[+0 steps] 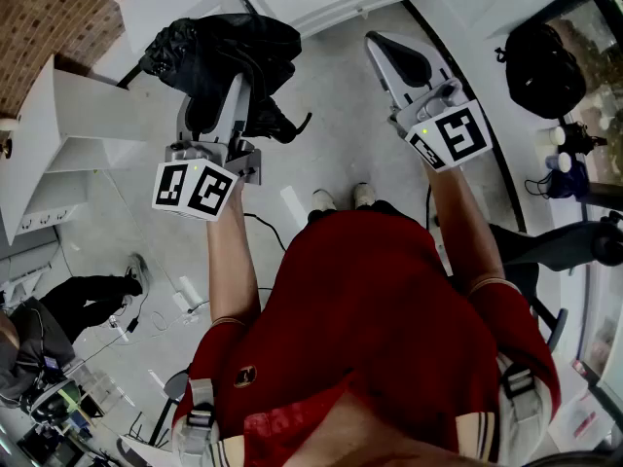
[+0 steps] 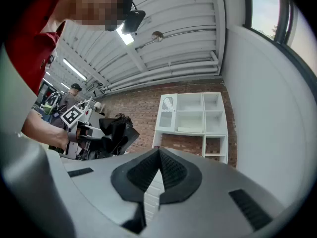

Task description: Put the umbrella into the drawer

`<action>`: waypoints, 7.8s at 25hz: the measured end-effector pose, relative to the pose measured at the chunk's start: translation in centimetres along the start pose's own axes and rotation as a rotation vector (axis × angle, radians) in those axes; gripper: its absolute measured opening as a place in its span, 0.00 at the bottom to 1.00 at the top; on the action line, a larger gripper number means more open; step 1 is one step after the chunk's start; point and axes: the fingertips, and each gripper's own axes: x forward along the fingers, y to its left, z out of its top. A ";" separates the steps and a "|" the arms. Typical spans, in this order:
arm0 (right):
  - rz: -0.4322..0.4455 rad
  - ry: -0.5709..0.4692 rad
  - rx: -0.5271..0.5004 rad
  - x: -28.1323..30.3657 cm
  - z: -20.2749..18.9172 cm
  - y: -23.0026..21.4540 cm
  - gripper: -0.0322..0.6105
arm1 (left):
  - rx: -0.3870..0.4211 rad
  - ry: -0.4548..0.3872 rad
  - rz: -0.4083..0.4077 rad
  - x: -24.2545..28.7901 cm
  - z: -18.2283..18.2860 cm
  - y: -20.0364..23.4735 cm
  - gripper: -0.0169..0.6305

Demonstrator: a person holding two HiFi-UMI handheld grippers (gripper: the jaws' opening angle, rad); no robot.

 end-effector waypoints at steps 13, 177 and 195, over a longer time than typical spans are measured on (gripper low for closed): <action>-0.023 -0.027 0.028 -0.7 -0.7 -0.5 0.05 | 0.006 -0.029 0.018 -0.6 0.0 1.1 0.41; -0.049 0.263 0.296 29.5 -28.5 -37.2 0.05 | -0.072 1.080 0.488 45.4 -34.5 35.4 0.47; 0.043 0.189 0.259 31.5 -23.6 -31.3 0.05 | 0.015 0.511 0.164 45.7 -17.7 27.2 0.37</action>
